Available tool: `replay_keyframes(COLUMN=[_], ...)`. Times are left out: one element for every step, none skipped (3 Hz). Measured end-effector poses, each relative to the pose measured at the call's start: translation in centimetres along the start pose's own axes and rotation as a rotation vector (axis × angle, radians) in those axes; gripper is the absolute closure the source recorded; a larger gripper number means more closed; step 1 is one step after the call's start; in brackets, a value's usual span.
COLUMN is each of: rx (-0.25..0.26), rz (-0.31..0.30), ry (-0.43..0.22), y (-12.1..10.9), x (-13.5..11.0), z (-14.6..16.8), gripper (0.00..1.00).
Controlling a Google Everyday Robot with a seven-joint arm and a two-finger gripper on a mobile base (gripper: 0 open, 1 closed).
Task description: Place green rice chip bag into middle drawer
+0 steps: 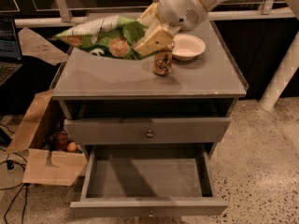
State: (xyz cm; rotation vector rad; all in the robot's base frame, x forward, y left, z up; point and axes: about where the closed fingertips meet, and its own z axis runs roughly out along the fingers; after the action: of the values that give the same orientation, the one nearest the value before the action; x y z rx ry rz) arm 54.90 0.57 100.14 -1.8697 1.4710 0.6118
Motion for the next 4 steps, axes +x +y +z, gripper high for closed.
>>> replay_keyframes(rx=[0.038,0.08,0.103,0.102], rz=[0.089,0.18,0.23,0.275], ry=[0.033,0.059,0.041,-0.003], y=[4.5,9.5,11.8,13.0], x=[1.7,3.6,5.5,7.2], z=[-2.5,-3.9,-2.8,-0.6], gripper=[1.0,1.0,1.0,1.0])
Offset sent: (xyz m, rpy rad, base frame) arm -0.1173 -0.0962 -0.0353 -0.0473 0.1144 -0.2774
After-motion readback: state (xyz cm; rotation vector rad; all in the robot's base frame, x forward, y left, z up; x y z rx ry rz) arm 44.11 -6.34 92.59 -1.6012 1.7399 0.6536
